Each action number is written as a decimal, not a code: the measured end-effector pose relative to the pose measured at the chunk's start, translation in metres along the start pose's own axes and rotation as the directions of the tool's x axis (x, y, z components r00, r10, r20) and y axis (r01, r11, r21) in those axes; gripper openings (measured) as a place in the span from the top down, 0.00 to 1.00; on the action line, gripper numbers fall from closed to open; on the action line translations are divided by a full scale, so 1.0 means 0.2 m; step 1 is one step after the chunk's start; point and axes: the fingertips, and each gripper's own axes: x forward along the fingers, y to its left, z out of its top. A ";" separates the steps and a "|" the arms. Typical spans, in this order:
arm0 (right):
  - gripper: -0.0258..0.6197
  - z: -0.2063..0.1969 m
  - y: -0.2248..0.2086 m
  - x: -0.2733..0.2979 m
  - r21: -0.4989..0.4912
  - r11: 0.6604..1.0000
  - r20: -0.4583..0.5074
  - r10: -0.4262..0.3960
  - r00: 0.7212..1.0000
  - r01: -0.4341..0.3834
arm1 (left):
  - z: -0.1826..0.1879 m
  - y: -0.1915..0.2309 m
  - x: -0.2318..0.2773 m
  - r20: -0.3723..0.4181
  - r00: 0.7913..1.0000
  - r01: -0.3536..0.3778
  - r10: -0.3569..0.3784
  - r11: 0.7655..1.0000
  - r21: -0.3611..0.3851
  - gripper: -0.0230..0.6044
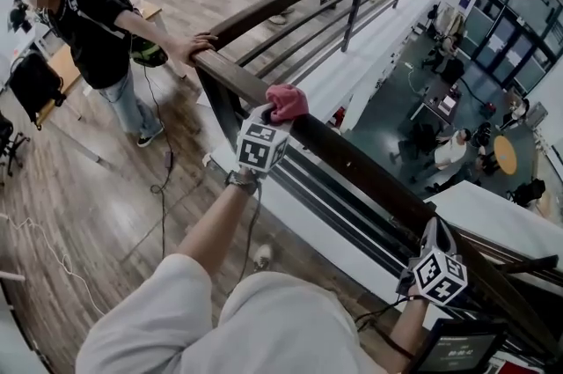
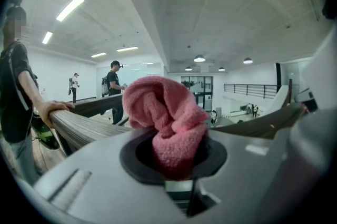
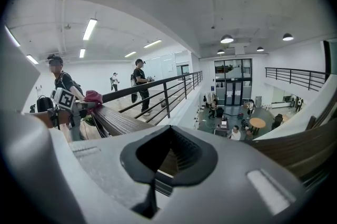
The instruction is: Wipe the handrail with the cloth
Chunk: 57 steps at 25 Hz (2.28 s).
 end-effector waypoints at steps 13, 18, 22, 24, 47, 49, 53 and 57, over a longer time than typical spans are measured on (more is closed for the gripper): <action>0.96 -0.03 -0.10 -0.04 0.005 1.000 0.002 -0.010 1.000 0.010 | 0.00 -0.39 0.01 0.005 0.996 0.088 -0.089 0.995 0.055 0.83; 0.96 -0.04 -0.12 -0.03 0.003 1.000 0.000 0.009 1.000 -0.009 | 0.00 -0.53 0.01 0.014 0.995 0.097 -0.098 0.993 0.062 0.83; 0.96 -0.05 -0.11 -0.03 -0.005 0.999 -0.008 0.033 0.999 -0.033 | 0.00 -0.64 -0.01 -0.009 0.992 0.123 -0.122 0.991 0.061 0.83; 0.96 -0.04 -0.13 -0.04 -0.006 0.999 0.002 0.039 0.999 -0.039 | -0.01 -0.70 -0.02 -0.024 0.990 0.137 -0.136 0.989 0.056 0.83; 0.96 0.00 -0.48 -0.23 0.004 0.999 0.039 0.039 0.998 -0.040 | -0.02 -1.03 -0.03 -0.013 0.996 0.086 -0.086 0.995 0.052 0.83; 0.96 0.00 -0.51 -0.25 0.004 0.999 0.040 0.038 0.998 -0.038 | -0.02 -1.11 -0.04 -0.030 0.994 0.106 -0.105 0.993 0.046 0.83; 0.96 0.00 -0.55 -0.26 -0.009 0.998 0.035 0.069 0.997 -0.068 | -0.02 -1.28 -0.05 -0.032 0.992 0.126 -0.124 0.990 0.063 0.83; 0.96 -0.04 -0.56 -0.25 -0.014 0.993 0.008 0.114 0.993 -0.114 | -0.03 -1.38 -0.05 -0.039 0.991 0.133 -0.130 0.989 0.063 0.83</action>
